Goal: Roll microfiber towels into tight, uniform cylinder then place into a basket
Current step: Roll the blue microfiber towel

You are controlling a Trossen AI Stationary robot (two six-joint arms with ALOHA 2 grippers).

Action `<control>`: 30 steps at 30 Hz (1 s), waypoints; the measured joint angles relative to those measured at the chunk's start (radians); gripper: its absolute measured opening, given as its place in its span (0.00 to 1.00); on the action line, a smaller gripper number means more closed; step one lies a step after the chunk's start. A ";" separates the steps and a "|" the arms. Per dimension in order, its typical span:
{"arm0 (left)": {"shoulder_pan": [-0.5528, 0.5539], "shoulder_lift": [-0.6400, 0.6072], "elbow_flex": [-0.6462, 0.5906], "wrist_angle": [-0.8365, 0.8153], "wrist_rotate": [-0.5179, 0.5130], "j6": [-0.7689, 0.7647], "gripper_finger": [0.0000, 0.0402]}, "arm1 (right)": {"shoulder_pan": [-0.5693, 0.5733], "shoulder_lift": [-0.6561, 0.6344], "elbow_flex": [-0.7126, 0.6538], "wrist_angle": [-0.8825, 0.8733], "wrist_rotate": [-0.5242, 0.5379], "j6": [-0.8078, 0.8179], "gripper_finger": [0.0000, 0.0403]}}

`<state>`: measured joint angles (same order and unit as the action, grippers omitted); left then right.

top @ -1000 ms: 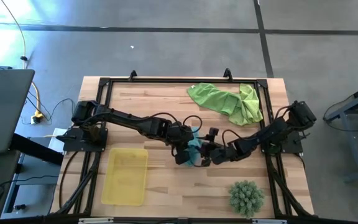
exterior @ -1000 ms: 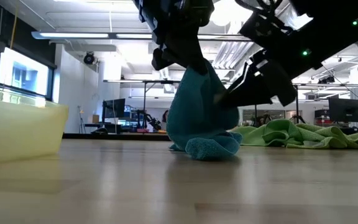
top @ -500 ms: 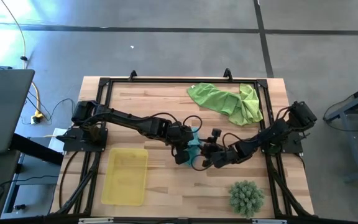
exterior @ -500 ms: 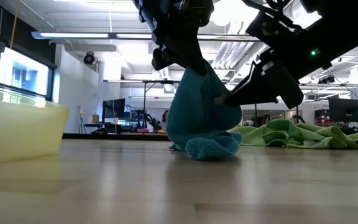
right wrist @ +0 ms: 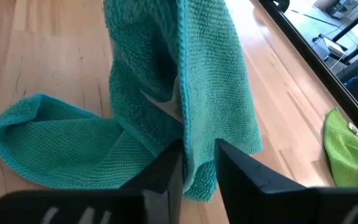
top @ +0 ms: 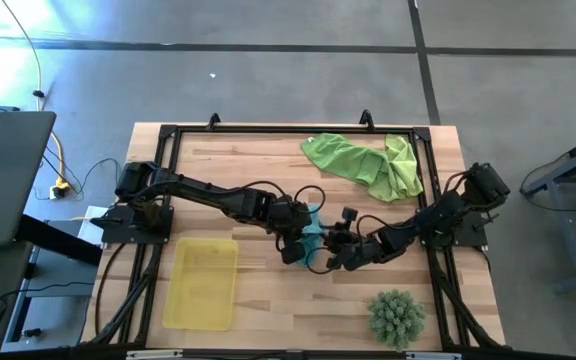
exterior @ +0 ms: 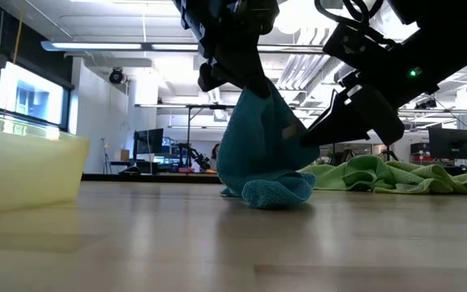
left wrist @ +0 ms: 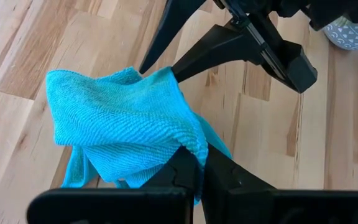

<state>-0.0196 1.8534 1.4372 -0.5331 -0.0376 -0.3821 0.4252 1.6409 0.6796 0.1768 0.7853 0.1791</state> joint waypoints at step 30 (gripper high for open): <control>-0.013 0.000 0.000 0.006 -0.161 0.124 0.27 | -0.045 -0.205 0.000 -0.266 -0.061 -0.012 0.00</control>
<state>-0.0330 1.8534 1.4376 -0.5268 -0.1987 -0.2581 0.3798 1.4360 0.6796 -0.0897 0.7242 0.1673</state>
